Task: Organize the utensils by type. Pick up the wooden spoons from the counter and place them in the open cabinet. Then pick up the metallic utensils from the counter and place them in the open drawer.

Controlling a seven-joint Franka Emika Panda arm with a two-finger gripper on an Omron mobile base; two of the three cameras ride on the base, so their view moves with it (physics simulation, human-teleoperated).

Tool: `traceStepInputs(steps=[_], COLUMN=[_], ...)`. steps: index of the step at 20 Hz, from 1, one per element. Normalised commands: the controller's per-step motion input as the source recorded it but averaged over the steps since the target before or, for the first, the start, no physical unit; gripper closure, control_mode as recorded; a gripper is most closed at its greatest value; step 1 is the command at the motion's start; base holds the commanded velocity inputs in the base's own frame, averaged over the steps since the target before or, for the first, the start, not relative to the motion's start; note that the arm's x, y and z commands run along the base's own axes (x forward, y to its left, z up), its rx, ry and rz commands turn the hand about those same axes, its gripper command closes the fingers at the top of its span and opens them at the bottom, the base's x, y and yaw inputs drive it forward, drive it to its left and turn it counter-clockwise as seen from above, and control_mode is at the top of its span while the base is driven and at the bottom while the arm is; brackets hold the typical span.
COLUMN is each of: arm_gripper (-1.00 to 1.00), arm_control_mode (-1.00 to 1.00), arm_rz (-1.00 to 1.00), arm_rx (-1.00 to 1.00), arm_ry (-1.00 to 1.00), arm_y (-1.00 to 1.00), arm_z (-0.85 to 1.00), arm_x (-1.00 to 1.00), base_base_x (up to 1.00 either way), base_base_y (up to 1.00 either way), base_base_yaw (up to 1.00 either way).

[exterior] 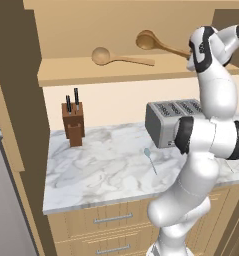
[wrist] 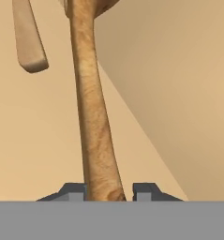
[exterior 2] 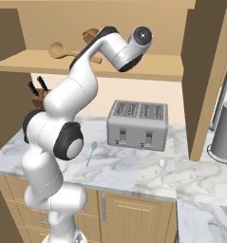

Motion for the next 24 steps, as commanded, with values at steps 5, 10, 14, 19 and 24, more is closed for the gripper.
traceStepInputs(steps=[5,10,14,19,24], arm_gripper=[1.0,1.0,1.0,1.0,1.0], arm_control_mode=[-1.0,-1.0,-1.0,-1.0,-1.0], arm_rz=[0.0,0.02,0.04,0.04,0.04], arm_rx=[0.0,-0.03,-0.03,-0.02,-0.07], arm_ry=[0.0,0.0,0.0,0.0,0.0], arm_y=[0.01,0.0,0.0,0.0,0.01], arm_z=[-0.02,-0.11,-0.09,-0.07,-0.1], arm_x=[0.18,0.04,0.11,0.15,0.13], base_base_x=[0.0,0.0,0.0,0.0,0.0], base_base_y=[0.0,0.0,0.0,0.0,0.0], base_base_yaw=[0.0,0.0,0.0,0.0,0.0])
